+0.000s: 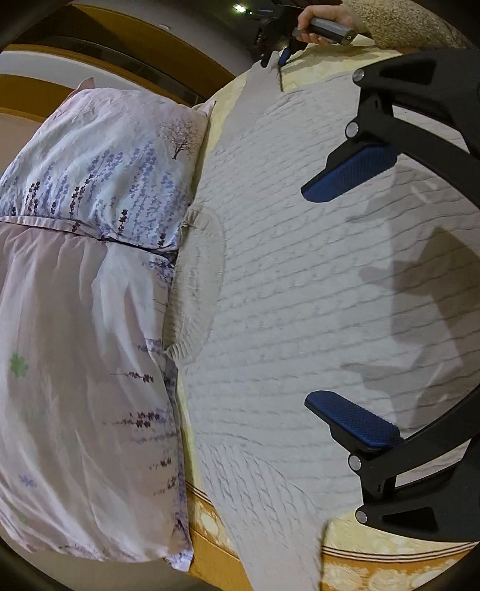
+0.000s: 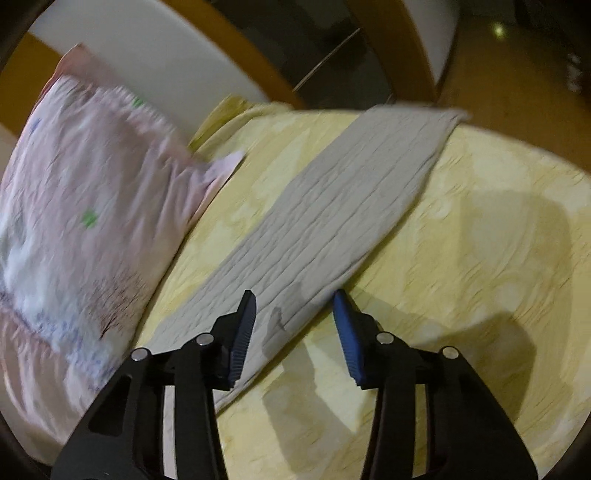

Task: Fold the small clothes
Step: 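Move the right tool to a sweater sleeve and close on its cuff, then carry the held sleeve across the sweater body and open the right tool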

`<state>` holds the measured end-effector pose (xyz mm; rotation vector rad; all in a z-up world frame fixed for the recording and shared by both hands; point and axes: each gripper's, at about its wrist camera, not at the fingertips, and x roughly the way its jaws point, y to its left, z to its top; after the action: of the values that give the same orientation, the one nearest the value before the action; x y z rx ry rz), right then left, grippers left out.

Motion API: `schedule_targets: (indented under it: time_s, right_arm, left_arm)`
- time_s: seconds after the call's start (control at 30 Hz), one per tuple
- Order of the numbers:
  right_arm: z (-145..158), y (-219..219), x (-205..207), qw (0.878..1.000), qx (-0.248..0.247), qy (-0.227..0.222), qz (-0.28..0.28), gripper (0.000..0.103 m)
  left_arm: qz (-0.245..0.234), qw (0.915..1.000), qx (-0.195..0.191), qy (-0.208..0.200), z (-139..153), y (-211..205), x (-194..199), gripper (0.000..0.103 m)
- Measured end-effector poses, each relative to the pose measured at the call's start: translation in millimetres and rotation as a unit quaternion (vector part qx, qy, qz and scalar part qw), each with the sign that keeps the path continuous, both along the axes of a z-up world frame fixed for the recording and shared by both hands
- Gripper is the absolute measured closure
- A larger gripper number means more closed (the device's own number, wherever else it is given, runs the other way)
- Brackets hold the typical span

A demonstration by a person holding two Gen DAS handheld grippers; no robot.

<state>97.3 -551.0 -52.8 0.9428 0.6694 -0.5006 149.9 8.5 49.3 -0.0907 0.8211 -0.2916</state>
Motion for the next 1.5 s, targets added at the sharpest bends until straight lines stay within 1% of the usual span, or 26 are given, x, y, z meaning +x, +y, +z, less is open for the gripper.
schedule_targets:
  time_s: [0.03, 0.13, 0.23, 0.27, 0.33, 0.43, 0.53, 0.63, 0.73, 0.77, 0.8, 0.83, 0.87, 0.93, 0.97, 1.0, 1.07, 1.1, 1.13, 1.17, 1.2, 1.27, 1.3, 1.33, 1.43, 1.5]
  right_arm:
    - [0, -3, 0, 1.0, -0.005, 0.001, -0.005, 0.061]
    - [-1, -7, 2, 1.0, -0.02, 0.01, -0.013, 0.07]
    - [-3, -9, 5, 0.999, -0.03, 0.016, -0.015, 0.088]
    - [-4, -11, 6, 0.999, -0.033, 0.017, -0.016, 0.092]
    - [-2, -9, 7, 0.999, -0.045, 0.018, -0.011, 0.094]
    - [19, 6, 13, 0.995, -0.1, 0.016, 0.005, 0.095]
    - [47, 27, 20, 0.99, -0.133, -0.017, 0.034, 0.096]
    - [81, 67, 31, 0.981, -0.157, -0.065, 0.095, 0.096]
    - [110, 133, 48, 0.96, -0.174, -0.11, 0.19, 0.096]
    - [113, 150, 53, 0.953, -0.176, -0.116, 0.217, 0.096]
    - [115, 177, 60, 0.942, -0.176, -0.122, 0.258, 0.096]
    - [114, 195, 65, 0.935, -0.174, -0.123, 0.284, 0.096]
    - [108, 227, 74, 0.92, -0.17, -0.119, 0.333, 0.096]
    - [95, 266, 78, 0.902, -0.165, -0.102, 0.387, 0.096]
    - [82, 288, 83, 0.891, -0.163, -0.083, 0.416, 0.096]
    - [70, 304, 86, 0.883, -0.165, -0.065, 0.434, 0.096]
    - [49, 322, 91, 0.876, -0.161, -0.038, 0.454, 0.095]
    - [41, 324, 92, 0.876, -0.15, -0.029, 0.457, 0.094]
    - [39, 324, 89, 0.877, -0.143, -0.028, 0.457, 0.091]
    - [40, 321, 88, 0.881, -0.134, -0.033, 0.453, 0.089]
    - [43, 319, 89, 0.883, -0.127, -0.037, 0.45, 0.085]
    - [46, 306, 84, 0.894, -0.107, -0.045, 0.434, 0.057]
    - [48, 297, 81, 0.901, -0.093, -0.052, 0.421, 0.055]
    - [49, 293, 83, 0.904, -0.085, -0.053, 0.415, 0.055]
    - [45, 264, 81, 0.924, -0.033, -0.057, 0.378, 0.055]
    - [39, 243, 79, 0.937, 0.014, -0.06, 0.344, 0.055]
  left_arm:
    - [-0.003, 1.0, -0.001, 0.0, -1, -1, 3, 0.001]
    - [-0.016, 0.9997, -0.016, 0.002, -4, 0, 14, 0.001]
    - [-0.022, 0.9988, -0.041, 0.01, -8, 4, 23, 0.001]
    - [-0.022, 0.9985, -0.049, 0.014, -9, 5, 25, 0.001]
    - [-0.024, 0.9974, -0.065, 0.02, -12, 9, 29, 0.001]
    - [-0.025, 0.9951, -0.091, 0.03, -17, 16, 35, 0.001]
    - [-0.027, 0.9929, -0.111, 0.033, -18, 22, 38, 0.001]
    - [-0.028, 0.9912, -0.125, 0.034, -19, 25, 41, 0.001]
    - [-0.028, 0.9889, -0.141, 0.038, -20, 29, 43, 0.001]
    - [-0.028, 0.988, -0.147, 0.039, -20, 30, 43, 0.001]
    - [-0.027, 0.9872, -0.152, 0.04, -20, 31, 43, 0.001]
    - [-0.025, 0.986, -0.16, 0.042, -20, 32, 44, 0.001]
    - [-0.025, 0.985, -0.165, 0.044, -20, 33, 44, 0.002]
    - [-0.027, 0.9821, -0.18, 0.05, -22, 34, 45, 0.006]
    - [-0.028, 0.9809, -0.185, 0.054, -22, 34, 45, 0.007]
    - [-0.029, 0.9798, -0.189, 0.058, -23, 35, 46, 0.008]
    - [-0.033, 0.9771, -0.199, 0.068, -25, 35, 46, 0.008]
    - [-0.034, 0.9767, -0.2, 0.07, -25, 35, 46, 0.008]
    - [-0.035, 0.9757, -0.204, 0.073, -26, 36, 46, 0.008]
    - [-0.038, 0.9744, -0.208, 0.076, -27, 37, 47, 0.008]
    - [-0.039, 0.9735, -0.211, 0.078, -28, 37, 47, 0.008]
    - [-0.043, 0.9717, -0.217, 0.082, -30, 37, 48, 0.009]
    - [-0.045, 0.9705, -0.221, 0.086, -30, 36, 49, 0.011]
    - [-0.049, 0.9691, -0.225, 0.089, -31, 34, 50, 0.012]
    - [-0.062, 0.9657, -0.232, 0.099, -31, 27, 50, 0.014]
    - [-0.069, 0.9649, -0.232, 0.101, -30, 21, 49, 0.014]
